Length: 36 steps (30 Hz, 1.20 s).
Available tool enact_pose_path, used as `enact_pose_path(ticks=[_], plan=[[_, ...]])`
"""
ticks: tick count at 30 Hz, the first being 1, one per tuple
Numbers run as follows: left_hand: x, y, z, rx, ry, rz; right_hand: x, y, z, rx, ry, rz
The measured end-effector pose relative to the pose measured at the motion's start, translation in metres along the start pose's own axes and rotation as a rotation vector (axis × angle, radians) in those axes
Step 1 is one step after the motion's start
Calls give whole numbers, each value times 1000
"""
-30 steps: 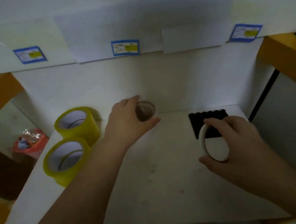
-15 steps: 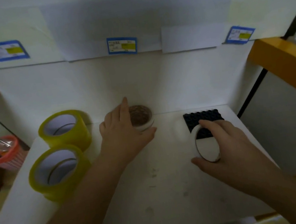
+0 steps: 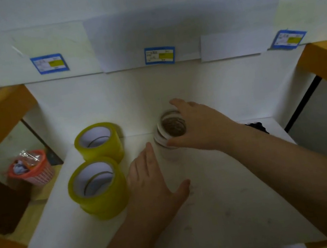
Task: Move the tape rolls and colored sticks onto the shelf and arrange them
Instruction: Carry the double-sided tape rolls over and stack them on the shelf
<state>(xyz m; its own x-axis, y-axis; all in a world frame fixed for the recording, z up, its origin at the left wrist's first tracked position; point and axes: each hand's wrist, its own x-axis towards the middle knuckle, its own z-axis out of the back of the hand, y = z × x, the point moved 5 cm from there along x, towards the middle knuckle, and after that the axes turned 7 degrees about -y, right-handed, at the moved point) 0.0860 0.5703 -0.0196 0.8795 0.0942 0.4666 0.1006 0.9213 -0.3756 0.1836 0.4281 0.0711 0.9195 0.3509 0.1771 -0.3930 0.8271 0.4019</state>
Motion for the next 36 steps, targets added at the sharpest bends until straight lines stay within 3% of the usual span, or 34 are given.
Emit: enact_pose_path(ticks=[7, 25, 31, 36], plan=[[-12, 0, 4, 28, 71, -32, 27, 11, -24, -107, 88, 26], [-10, 2, 9, -101, 163, -55, 15, 3, -30, -47, 58, -58], [-5, -3, 10, -72, 191, -147, -28, -16, -6, 9, -154, -81], [6, -21, 14, 20, 188, -207, -85, -41, 8, -207, -230, -89]])
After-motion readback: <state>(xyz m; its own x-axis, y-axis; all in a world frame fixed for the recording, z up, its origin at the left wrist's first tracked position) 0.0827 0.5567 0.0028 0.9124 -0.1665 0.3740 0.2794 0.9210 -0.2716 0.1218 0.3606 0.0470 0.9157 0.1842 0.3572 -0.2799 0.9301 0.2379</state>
